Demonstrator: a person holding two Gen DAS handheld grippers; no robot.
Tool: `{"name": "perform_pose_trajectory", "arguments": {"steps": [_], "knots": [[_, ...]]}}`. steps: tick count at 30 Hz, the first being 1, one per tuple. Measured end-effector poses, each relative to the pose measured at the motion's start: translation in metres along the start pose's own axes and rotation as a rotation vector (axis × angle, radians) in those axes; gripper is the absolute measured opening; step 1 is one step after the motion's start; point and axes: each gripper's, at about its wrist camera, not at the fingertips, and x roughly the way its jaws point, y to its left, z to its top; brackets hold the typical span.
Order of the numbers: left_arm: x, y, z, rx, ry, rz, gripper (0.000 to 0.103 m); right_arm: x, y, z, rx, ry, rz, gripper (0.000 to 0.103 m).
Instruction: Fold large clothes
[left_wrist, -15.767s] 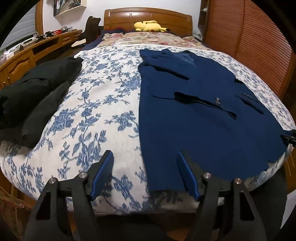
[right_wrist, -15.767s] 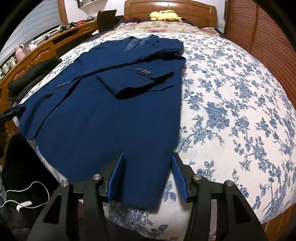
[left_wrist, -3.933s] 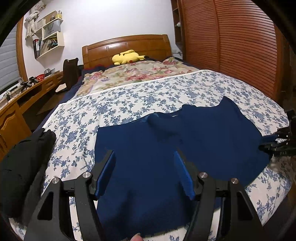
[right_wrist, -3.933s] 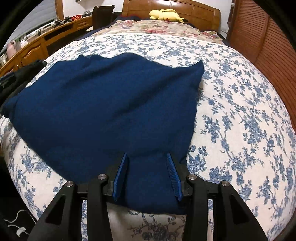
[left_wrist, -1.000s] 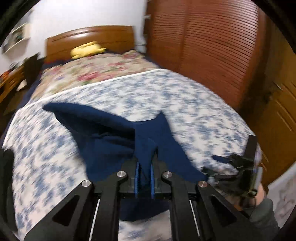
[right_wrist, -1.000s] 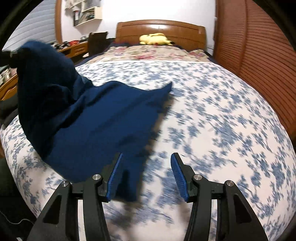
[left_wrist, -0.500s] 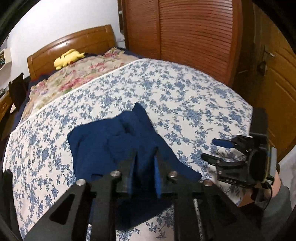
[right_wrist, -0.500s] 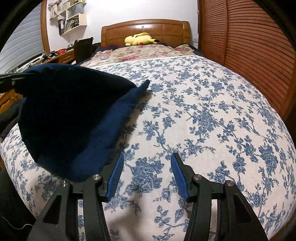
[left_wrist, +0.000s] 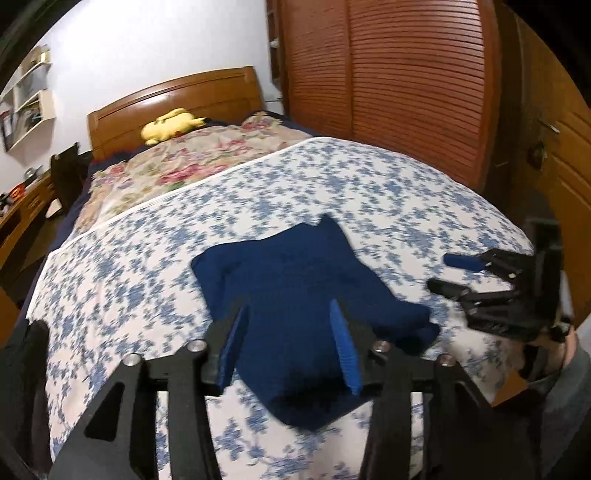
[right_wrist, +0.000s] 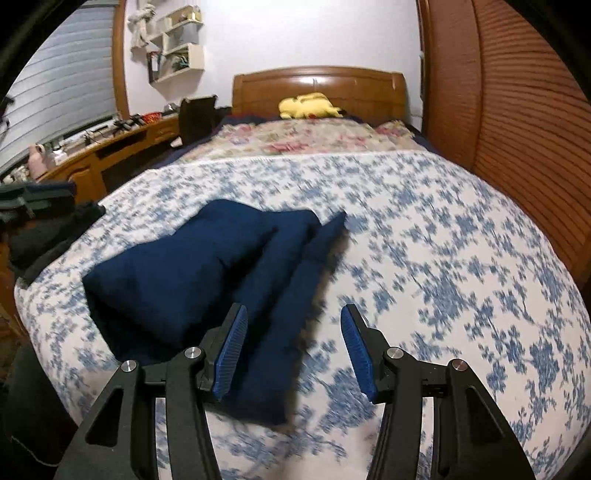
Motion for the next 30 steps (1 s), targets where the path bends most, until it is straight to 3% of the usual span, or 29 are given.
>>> {"name": "perform_pose_trajectory", "arguments": {"steps": [4, 9, 17, 20, 26, 30], "knots": [[-0.004, 0.025, -0.014, -0.046, -0.021, 0.032, 0.064, -0.003, 0.014, 0.005, -0.023, -0.025, 0.017, 0.055], [-0.008, 0.048, -0.032, -0.090, -0.043, 0.074, 0.072, 0.006, 0.034, 0.008, -0.053, -0.023, 0.047, 0.055], [-0.008, 0.077, -0.058, -0.160, -0.058, 0.112, 0.073, 0.043, 0.055, 0.003, -0.112, 0.080, 0.074, 0.055], [-0.007, 0.085, -0.069, -0.168, -0.063, 0.150, 0.073, 0.060, 0.050, 0.000, -0.089, 0.135, 0.083, 0.055], [-0.002, 0.097, -0.084, -0.197, -0.052, 0.147, 0.074, 0.082, 0.045, -0.004, -0.072, 0.211, 0.088, 0.060], [0.002, 0.100, -0.090, -0.204, -0.044, 0.147, 0.074, 0.090, 0.043, -0.004, -0.037, 0.238, 0.142, 0.056]]}}
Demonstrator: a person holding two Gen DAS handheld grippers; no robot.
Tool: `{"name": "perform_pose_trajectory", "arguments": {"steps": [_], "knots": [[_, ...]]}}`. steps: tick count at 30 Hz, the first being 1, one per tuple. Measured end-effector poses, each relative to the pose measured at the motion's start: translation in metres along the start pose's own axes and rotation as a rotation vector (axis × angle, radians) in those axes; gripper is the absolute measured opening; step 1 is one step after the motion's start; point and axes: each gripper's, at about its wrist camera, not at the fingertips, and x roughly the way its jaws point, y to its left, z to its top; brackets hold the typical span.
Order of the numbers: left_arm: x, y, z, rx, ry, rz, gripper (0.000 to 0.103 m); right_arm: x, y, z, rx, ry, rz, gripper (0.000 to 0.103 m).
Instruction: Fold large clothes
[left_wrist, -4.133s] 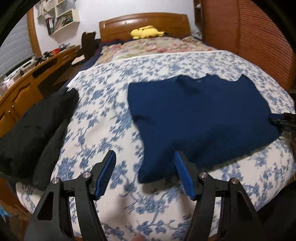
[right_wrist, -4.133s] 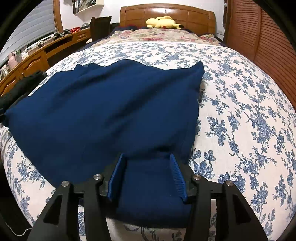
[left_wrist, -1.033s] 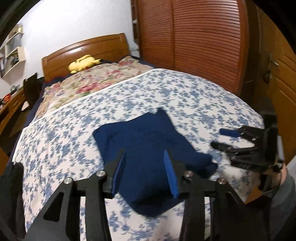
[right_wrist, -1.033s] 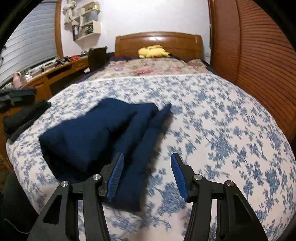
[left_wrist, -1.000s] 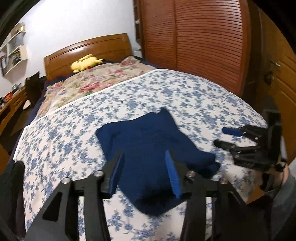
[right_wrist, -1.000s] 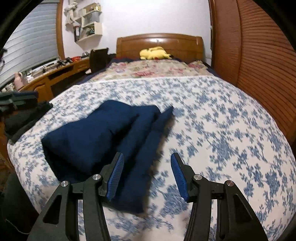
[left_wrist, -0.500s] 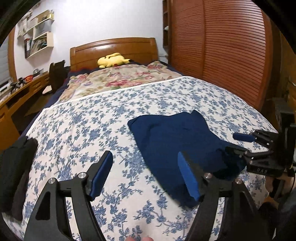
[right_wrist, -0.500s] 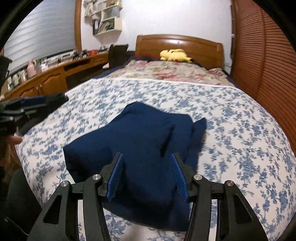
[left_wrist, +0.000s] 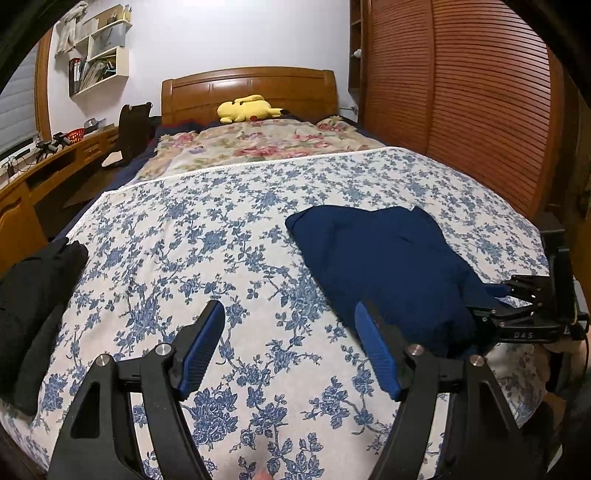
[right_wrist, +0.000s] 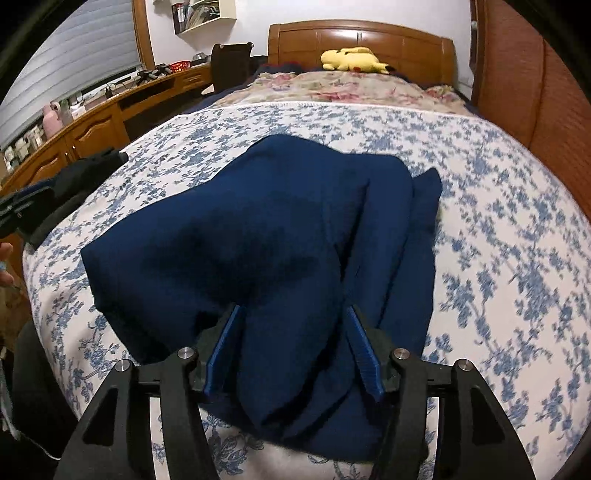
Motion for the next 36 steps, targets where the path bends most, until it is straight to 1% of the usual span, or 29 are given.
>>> {"name": "perform_pose_trajectory", "arguments": {"steps": [1, 3, 5, 6, 9, 11, 14, 16, 18, 20, 21, 22, 24, 25, 27, 28, 30, 33, 36], "knots": [[0.001, 0.001, -0.001, -0.003, 0.000, -0.002, 0.074, 0.001, 0.000, -0.001, -0.004, 0.004, 0.027, 0.049], [0.005, 0.002, -0.002, -0.010, 0.003, -0.008, 0.074, 0.004, 0.007, -0.002, -0.029, 0.005, 0.037, 0.027], [0.010, 0.002, -0.001, -0.011, 0.005, -0.015, 0.074, -0.002, 0.010, -0.003, -0.058, -0.004, 0.036, 0.017], [0.014, 0.001, 0.001, -0.007, 0.005, -0.018, 0.074, -0.007, 0.010, -0.002, -0.069, -0.018, 0.017, 0.013], [0.023, -0.004, 0.007, 0.012, 0.005, -0.028, 0.074, -0.030, 0.002, -0.001, -0.069, -0.080, -0.039, 0.011], [0.030, -0.007, 0.012, 0.024, 0.003, -0.035, 0.074, -0.046, -0.005, -0.003, -0.053, -0.094, -0.055, 0.011], [0.047, -0.014, 0.022, 0.044, 0.011, -0.059, 0.074, -0.047, -0.018, -0.016, -0.014, -0.065, -0.087, 0.011], [0.061, -0.017, 0.028, 0.055, 0.021, -0.071, 0.074, -0.034, -0.025, -0.024, 0.009, -0.021, -0.105, 0.011], [0.075, -0.021, 0.034, 0.068, 0.029, -0.080, 0.074, -0.027, -0.032, -0.029, 0.049, -0.010, -0.100, 0.012], [0.092, -0.024, 0.041, 0.089, 0.038, -0.089, 0.074, -0.025, -0.034, -0.026, 0.088, -0.030, -0.087, 0.015], [0.100, -0.026, 0.044, 0.098, 0.044, -0.089, 0.074, -0.025, -0.033, -0.026, 0.106, -0.036, -0.095, 0.022], [0.108, -0.027, 0.047, 0.108, 0.050, -0.093, 0.074, -0.025, -0.034, -0.025, 0.118, -0.042, -0.107, 0.027], [0.125, -0.029, 0.054, 0.121, 0.063, -0.104, 0.074, -0.025, -0.033, -0.025, 0.128, -0.048, -0.135, 0.043], [0.133, -0.030, 0.057, 0.124, 0.071, -0.107, 0.074, -0.026, -0.035, -0.029, 0.135, -0.051, -0.146, 0.047], [0.149, -0.031, 0.062, 0.129, 0.083, -0.115, 0.074, -0.026, -0.038, -0.030, 0.154, -0.055, -0.155, 0.058], [0.155, -0.030, 0.064, 0.130, 0.088, -0.118, 0.074, -0.024, -0.038, -0.030, 0.154, -0.051, -0.162, 0.060], [0.171, -0.031, 0.069, 0.131, 0.106, -0.124, 0.074, -0.019, -0.039, -0.030, 0.147, -0.042, -0.174, 0.071], [0.193, -0.031, 0.073, 0.128, 0.135, -0.128, 0.074, -0.003, -0.044, -0.032, 0.174, -0.013, -0.152, 0.082], [0.212, -0.032, 0.077, 0.131, 0.158, -0.129, 0.074, 0.013, -0.046, -0.036, 0.200, 0.017, -0.108, 0.083]]}}
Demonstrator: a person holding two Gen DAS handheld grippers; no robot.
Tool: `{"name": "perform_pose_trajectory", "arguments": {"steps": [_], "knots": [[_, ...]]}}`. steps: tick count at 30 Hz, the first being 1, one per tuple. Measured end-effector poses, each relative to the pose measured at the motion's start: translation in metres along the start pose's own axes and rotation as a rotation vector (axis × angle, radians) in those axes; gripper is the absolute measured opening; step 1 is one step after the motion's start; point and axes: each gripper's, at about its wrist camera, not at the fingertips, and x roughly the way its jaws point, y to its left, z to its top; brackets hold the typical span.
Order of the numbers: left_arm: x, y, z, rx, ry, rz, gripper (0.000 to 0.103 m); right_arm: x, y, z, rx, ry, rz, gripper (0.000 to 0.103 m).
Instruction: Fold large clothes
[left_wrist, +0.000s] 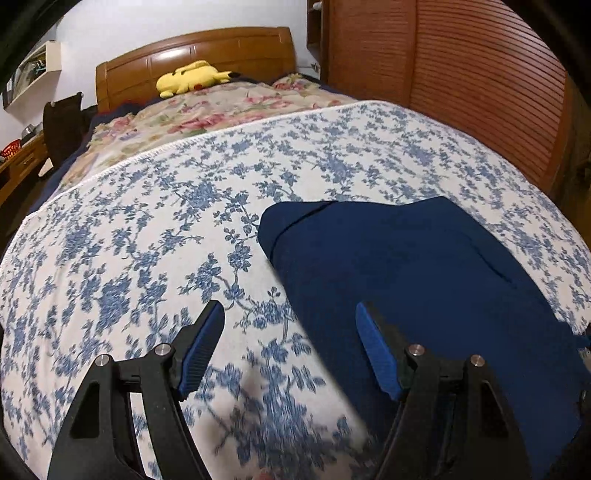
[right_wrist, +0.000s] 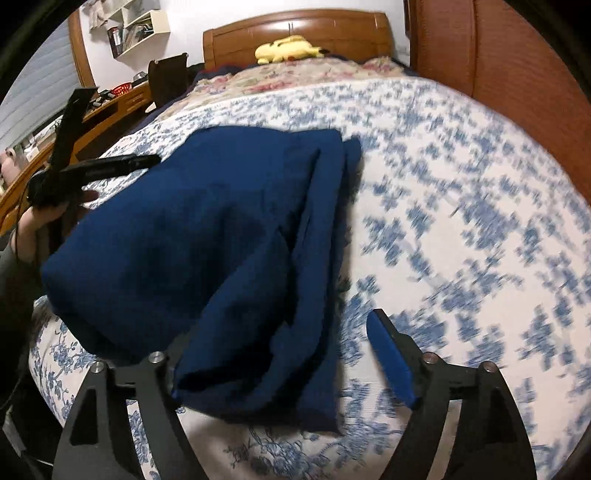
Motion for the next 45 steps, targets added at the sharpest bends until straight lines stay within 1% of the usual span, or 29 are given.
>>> {"name": "perform_pose_trajectory", "arguments": {"steps": [7, 10, 13, 16, 17, 19, 21, 22, 23, 24, 25, 26, 27, 28, 31, 34, 38, 40, 42, 44, 45], "knots": [[0.041, 0.008, 0.014, -0.020, 0.066, -0.015, 0.075, 0.014, -0.006, 0.000, 0.026, 0.030, 0.062, 0.083], [0.050, 0.007, 0.017, -0.009, 0.073, -0.001, 0.075, 0.021, -0.006, -0.001, 0.023, 0.039, 0.086, 0.082], [0.053, 0.008, 0.019, -0.007, 0.073, 0.005, 0.075, 0.028, -0.006, 0.000, 0.017, 0.045, 0.111, 0.077], [0.053, 0.004, 0.019, 0.020, 0.061, 0.024, 0.075, 0.032, -0.009, 0.000, 0.025, 0.047, 0.154, 0.070], [0.052, 0.002, 0.019, 0.029, 0.058, 0.031, 0.075, 0.032, -0.010, 0.000, 0.028, 0.046, 0.171, 0.064], [0.054, 0.002, 0.019, 0.035, 0.056, 0.029, 0.075, 0.031, -0.010, -0.001, 0.028, 0.043, 0.184, 0.059], [0.056, 0.004, 0.019, 0.028, 0.061, 0.012, 0.074, 0.031, -0.010, -0.001, 0.025, 0.033, 0.192, 0.052], [0.056, 0.005, 0.019, 0.022, 0.063, -0.007, 0.065, 0.030, -0.010, -0.001, 0.021, 0.024, 0.193, 0.049], [0.057, 0.007, 0.019, 0.010, 0.071, -0.047, 0.060, 0.028, -0.010, -0.002, 0.017, 0.014, 0.189, 0.043], [0.058, 0.007, 0.020, -0.001, 0.079, -0.069, 0.049, 0.026, -0.009, -0.002, 0.008, -0.002, 0.187, 0.036], [0.059, 0.007, 0.020, -0.008, 0.089, -0.093, 0.036, 0.024, -0.009, -0.002, 0.001, -0.018, 0.181, 0.033], [0.059, 0.004, 0.021, -0.004, 0.096, -0.103, 0.028, 0.021, -0.008, -0.002, -0.001, -0.031, 0.177, 0.030], [0.058, 0.000, 0.022, 0.010, 0.101, -0.098, 0.018, 0.018, -0.007, -0.002, -0.009, -0.048, 0.171, 0.027], [0.057, -0.005, 0.023, 0.032, 0.104, -0.079, 0.011, 0.015, -0.007, -0.002, -0.015, -0.064, 0.166, 0.026], [0.044, -0.014, 0.031, 0.060, 0.084, -0.040, 0.007, 0.002, -0.010, 0.001, -0.020, -0.127, 0.175, 0.022], [0.019, -0.024, 0.043, 0.074, 0.032, -0.028, 0.007, -0.015, -0.018, 0.004, -0.032, -0.185, 0.178, 0.020], [-0.012, -0.056, 0.061, 0.112, -0.028, -0.030, 0.007, -0.043, -0.041, 0.004, -0.047, -0.241, 0.144, 0.020], [-0.026, -0.081, 0.071, 0.133, -0.069, -0.030, 0.007, -0.060, -0.061, 0.003, -0.050, -0.269, 0.115, 0.020], [-0.038, -0.111, 0.082, 0.151, -0.108, -0.047, 0.007, -0.083, -0.087, -0.001, -0.048, -0.301, 0.076, 0.020], [-0.047, -0.142, 0.093, 0.174, -0.141, -0.065, 0.007, -0.107, -0.112, -0.007, -0.047, -0.331, 0.031, 0.020], [-0.051, -0.165, 0.100, 0.189, -0.161, -0.080, 0.007, -0.121, -0.128, -0.011, -0.045, -0.344, 0.003, 0.020]]}}
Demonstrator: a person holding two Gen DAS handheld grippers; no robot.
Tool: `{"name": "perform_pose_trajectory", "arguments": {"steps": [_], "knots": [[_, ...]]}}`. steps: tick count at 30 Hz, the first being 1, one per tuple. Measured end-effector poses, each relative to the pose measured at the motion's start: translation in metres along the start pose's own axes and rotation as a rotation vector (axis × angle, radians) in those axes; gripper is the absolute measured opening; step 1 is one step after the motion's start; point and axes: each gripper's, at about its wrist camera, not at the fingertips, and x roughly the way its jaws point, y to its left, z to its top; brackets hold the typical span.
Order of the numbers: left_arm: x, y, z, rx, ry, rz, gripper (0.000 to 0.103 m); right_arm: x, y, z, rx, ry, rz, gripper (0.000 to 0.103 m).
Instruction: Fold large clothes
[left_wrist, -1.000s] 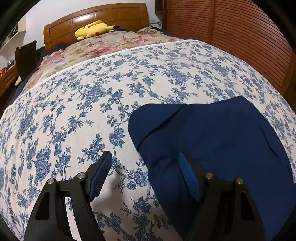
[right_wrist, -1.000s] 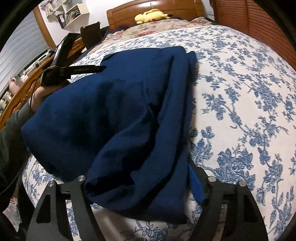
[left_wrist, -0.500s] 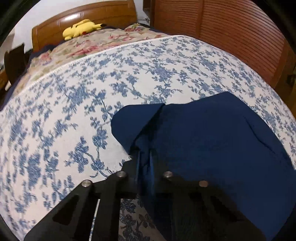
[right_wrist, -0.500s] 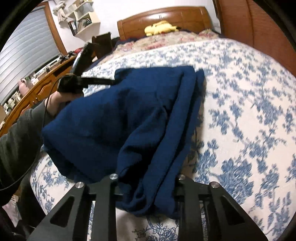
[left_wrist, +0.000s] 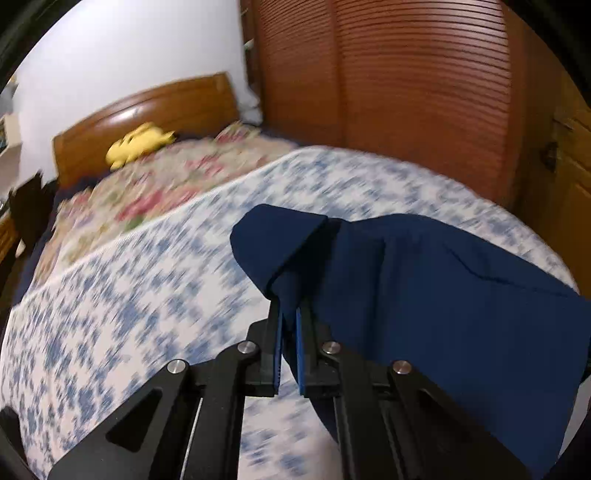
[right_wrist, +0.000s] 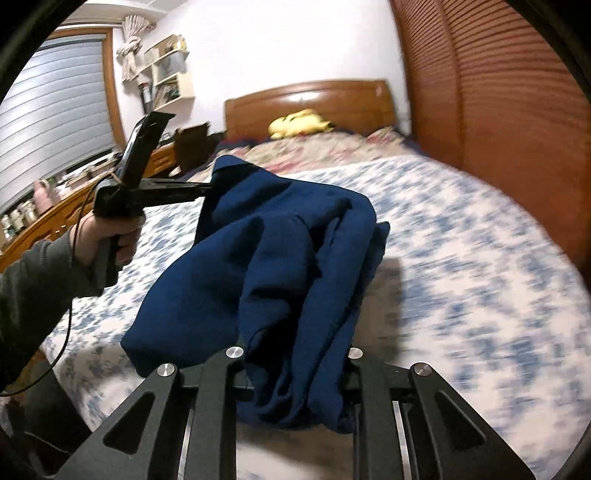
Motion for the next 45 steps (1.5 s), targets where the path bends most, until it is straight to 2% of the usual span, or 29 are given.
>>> {"name": "perform_pose_trajectory", "arguments": {"steps": [6, 13, 19, 22, 30, 34, 36, 38, 39, 41, 43, 45], "knots": [[0.011, -0.121, 0.050, 0.056, -0.077, -0.104, 0.007, -0.077, -0.091, -0.008, -0.002, -0.019, -0.179, 0.020], [0.039, -0.240, 0.081, 0.084, -0.086, -0.236, 0.007, -0.148, -0.183, -0.031, 0.023, 0.000, -0.358, 0.020], [0.060, -0.309, 0.094, 0.124, -0.065, -0.306, 0.007, -0.176, -0.241, -0.060, 0.100, 0.021, -0.442, 0.020], [0.068, -0.326, 0.092, 0.143, -0.055, -0.309, 0.007, -0.172, -0.250, -0.076, 0.142, 0.041, -0.448, 0.020], [0.078, -0.335, 0.092, 0.170, -0.041, -0.283, 0.007, -0.169, -0.261, -0.072, 0.183, 0.037, -0.438, 0.024], [0.087, -0.341, 0.086, 0.210, -0.005, -0.233, 0.007, -0.157, -0.270, -0.077, 0.239, 0.090, -0.445, 0.037], [0.087, -0.341, 0.082, 0.224, -0.006, -0.220, 0.007, -0.163, -0.271, -0.075, 0.257, 0.120, -0.471, 0.049], [0.081, -0.340, 0.078, 0.236, -0.019, -0.230, 0.010, -0.176, -0.270, -0.073, 0.251, 0.096, -0.533, 0.063], [0.076, -0.339, 0.075, 0.242, -0.025, -0.241, 0.016, -0.185, -0.272, -0.072, 0.270, 0.077, -0.556, 0.067], [0.068, -0.338, 0.070, 0.245, -0.033, -0.266, 0.023, -0.196, -0.273, -0.068, 0.285, 0.059, -0.597, 0.070], [0.057, -0.337, 0.064, 0.248, -0.044, -0.302, 0.034, -0.199, -0.265, -0.059, 0.241, 0.034, -0.625, 0.070], [0.048, -0.336, 0.058, 0.245, -0.048, -0.332, 0.035, -0.198, -0.256, -0.051, 0.229, 0.003, -0.579, 0.070]]}}
